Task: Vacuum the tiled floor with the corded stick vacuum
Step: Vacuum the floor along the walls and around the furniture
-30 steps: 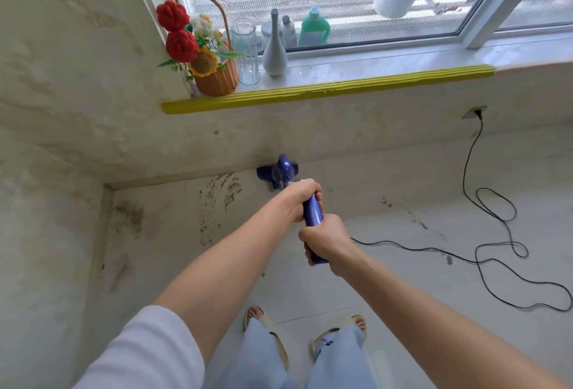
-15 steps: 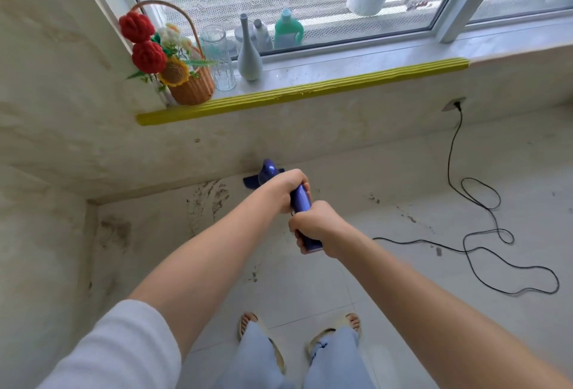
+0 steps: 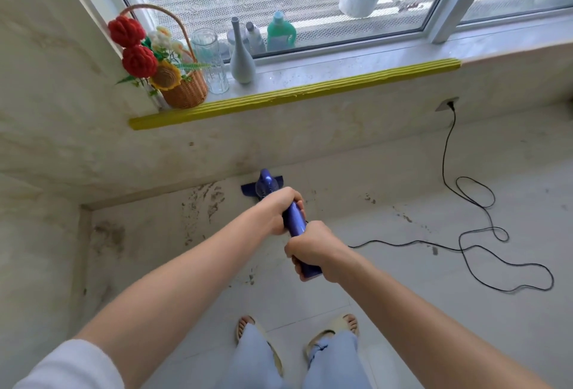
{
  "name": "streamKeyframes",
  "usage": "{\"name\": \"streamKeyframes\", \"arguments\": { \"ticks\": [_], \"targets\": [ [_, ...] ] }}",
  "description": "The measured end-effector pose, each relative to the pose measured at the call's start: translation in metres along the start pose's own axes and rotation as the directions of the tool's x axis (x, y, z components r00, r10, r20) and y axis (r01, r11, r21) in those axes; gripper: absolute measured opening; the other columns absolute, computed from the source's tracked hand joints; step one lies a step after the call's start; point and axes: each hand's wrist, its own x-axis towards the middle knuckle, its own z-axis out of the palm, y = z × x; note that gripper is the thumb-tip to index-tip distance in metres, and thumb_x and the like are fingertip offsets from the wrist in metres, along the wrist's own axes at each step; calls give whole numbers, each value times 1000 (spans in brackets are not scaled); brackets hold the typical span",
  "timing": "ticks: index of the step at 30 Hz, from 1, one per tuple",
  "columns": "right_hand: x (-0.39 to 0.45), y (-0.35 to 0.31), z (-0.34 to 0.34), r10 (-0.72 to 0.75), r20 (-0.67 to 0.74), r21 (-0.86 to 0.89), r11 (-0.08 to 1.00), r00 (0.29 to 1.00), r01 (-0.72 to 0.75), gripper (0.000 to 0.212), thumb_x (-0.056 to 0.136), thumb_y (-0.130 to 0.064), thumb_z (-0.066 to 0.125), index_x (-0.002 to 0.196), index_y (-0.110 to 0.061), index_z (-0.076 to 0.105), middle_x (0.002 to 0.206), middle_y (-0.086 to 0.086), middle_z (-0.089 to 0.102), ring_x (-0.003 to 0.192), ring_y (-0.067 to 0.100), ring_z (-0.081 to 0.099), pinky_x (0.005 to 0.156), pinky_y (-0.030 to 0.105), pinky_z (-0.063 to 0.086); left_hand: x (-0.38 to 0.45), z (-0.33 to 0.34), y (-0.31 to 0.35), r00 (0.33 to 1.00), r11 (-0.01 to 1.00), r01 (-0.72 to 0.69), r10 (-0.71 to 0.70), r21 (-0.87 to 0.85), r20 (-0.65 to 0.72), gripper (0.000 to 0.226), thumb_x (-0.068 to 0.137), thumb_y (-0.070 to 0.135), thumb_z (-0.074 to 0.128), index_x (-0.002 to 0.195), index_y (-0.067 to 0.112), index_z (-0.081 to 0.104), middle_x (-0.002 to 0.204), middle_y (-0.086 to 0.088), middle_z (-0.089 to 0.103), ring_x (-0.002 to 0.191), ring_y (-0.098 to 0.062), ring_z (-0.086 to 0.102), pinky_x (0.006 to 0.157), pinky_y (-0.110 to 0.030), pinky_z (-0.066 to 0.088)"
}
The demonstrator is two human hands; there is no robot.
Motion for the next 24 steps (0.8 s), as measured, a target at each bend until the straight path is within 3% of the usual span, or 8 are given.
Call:
{"name": "streamKeyframes", "arguments": {
  "ticks": [7,13,24],
  "targets": [
    [6,-21,-3,-4,-17,3,1000,1000,4,14,83,8,47,89,-5,45,61,8,44,44,17,42,39,19,39,-2,-1,21,1000,999,-19,20,-34,12,26,87,3,45,63,11,39,42,2,42,45,-11,39,48,-23,38],
    [27,-23,4,29,-99,-30,999,995,-32,16,80,7,42,90,-5,44,61,9,46,43,18,41,39,17,38,17,-1,25,995,997,-68,70,33,-71,20,81,3,43,63,11,40,43,2,44,43,-15,40,50,-22,38],
    [32,-33,11,8,-119,-10,1000,993,-9,14,79,6,44,90,-3,47,61,9,48,44,19,44,41,20,40,18,-8,40,997,992,-47,54,116,-54,20,82,4,44,63,11,42,44,2,46,47,-14,43,52,-23,40]
  ]
}}
